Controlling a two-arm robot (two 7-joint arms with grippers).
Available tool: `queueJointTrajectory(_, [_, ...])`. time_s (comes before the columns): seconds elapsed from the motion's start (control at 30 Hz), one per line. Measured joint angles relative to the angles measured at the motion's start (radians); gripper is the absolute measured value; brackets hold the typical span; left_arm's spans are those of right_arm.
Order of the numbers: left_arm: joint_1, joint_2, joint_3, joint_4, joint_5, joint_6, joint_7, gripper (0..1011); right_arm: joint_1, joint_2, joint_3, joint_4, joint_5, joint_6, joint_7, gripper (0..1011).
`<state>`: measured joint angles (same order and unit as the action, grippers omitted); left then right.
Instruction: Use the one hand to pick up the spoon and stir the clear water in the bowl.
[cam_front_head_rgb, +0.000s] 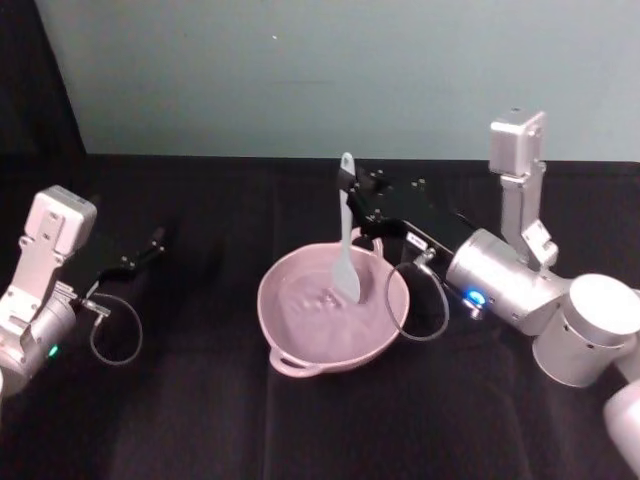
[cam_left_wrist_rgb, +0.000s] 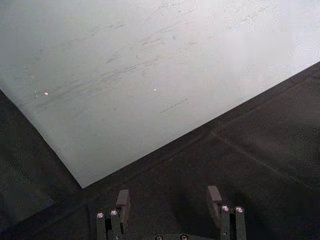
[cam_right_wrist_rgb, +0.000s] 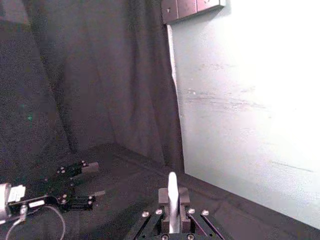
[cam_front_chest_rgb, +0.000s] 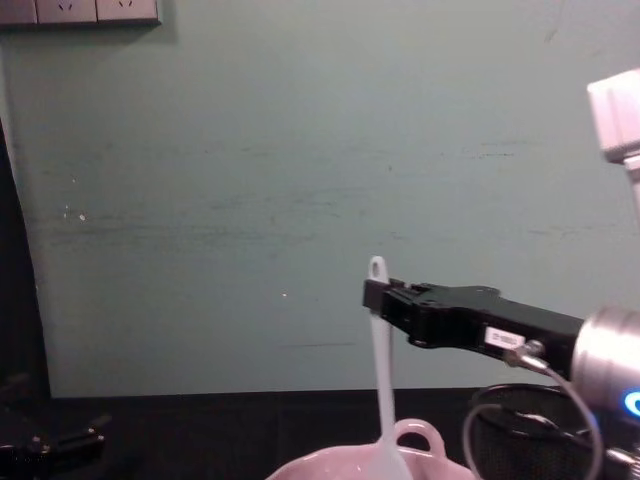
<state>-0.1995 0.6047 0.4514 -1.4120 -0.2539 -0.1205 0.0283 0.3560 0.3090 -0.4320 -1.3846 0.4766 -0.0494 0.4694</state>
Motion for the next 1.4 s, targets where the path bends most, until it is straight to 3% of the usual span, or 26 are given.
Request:
queueJointTrajectory(0.33, [0.000,0.000,0.000,0.000,0.000,0.000,0.000,1011,-0.078,0.052,0.014,-0.116,0.006,0.005,0.004,121])
queueJointTrajectory(0.67, [0.000,0.000,0.000,0.000,0.000,0.000,0.000,1011,-0.112,0.051,-0.048,-0.175,-0.009,0.016,0.029,121])
queueJointTrajectory(0.93, [0.000,0.000,0.000,0.000,0.000,0.000,0.000,1011,-0.075,0.010,-0.082,-0.140,-0.020,0.013,0.033,121])
queueJointTrajectory(1.4, [0.000,0.000,0.000,0.000,0.000,0.000,0.000,1011,0.011,-0.051,-0.071,-0.011,-0.021,0.001,0.011,121])
